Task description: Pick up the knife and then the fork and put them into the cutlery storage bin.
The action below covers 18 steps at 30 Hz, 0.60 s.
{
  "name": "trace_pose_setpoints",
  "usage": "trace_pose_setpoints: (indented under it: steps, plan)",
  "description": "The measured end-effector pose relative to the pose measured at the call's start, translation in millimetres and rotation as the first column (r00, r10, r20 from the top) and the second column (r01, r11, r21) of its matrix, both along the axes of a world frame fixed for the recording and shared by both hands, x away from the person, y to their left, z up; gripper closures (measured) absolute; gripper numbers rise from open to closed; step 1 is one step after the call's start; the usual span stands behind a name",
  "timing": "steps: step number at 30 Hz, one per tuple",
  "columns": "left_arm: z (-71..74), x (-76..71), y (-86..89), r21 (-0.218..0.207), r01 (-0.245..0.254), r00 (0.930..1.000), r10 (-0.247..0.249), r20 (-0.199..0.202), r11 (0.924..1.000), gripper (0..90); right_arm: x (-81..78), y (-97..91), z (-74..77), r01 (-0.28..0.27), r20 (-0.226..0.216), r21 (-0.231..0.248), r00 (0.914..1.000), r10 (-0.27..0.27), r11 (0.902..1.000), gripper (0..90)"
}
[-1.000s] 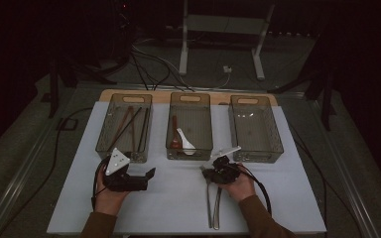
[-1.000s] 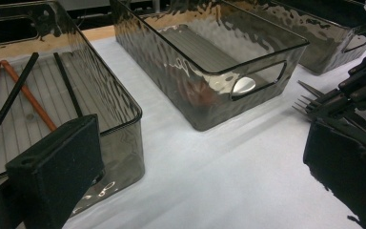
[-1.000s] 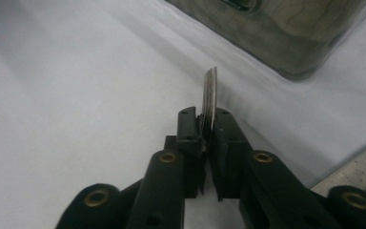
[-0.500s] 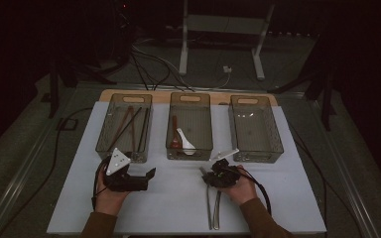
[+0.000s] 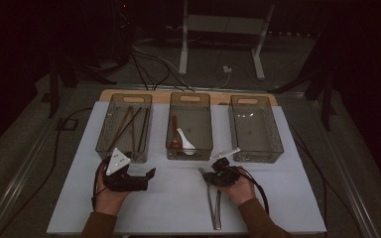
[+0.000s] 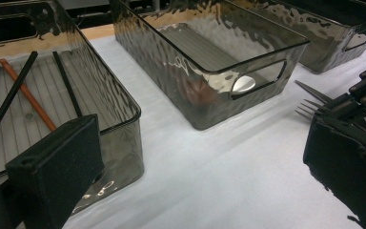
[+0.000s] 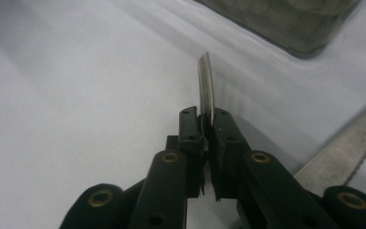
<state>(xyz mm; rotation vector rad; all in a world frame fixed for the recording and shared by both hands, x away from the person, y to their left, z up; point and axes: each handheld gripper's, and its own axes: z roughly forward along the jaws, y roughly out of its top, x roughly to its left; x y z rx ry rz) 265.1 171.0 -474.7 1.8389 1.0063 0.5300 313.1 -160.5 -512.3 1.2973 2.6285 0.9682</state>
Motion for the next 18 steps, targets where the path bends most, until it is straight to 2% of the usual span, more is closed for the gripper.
trace_pose_setpoints:
  steps: [7,18]
  plan:
    - [-0.1,0.0,0.2,-0.001,-0.001,1.0,0.001,-0.001,1.0,0.7,1.2,-2.6,4.0,0.03,-0.008,0.068,0.9995,-0.029,0.9973,88.1]
    - [-0.8,0.3,-0.7,0.001,0.002,1.0,-0.002,-0.001,1.0,0.7,-0.5,-9.6,13.8,0.044,-0.005,0.115,0.999,-0.044,0.9924,88.9]
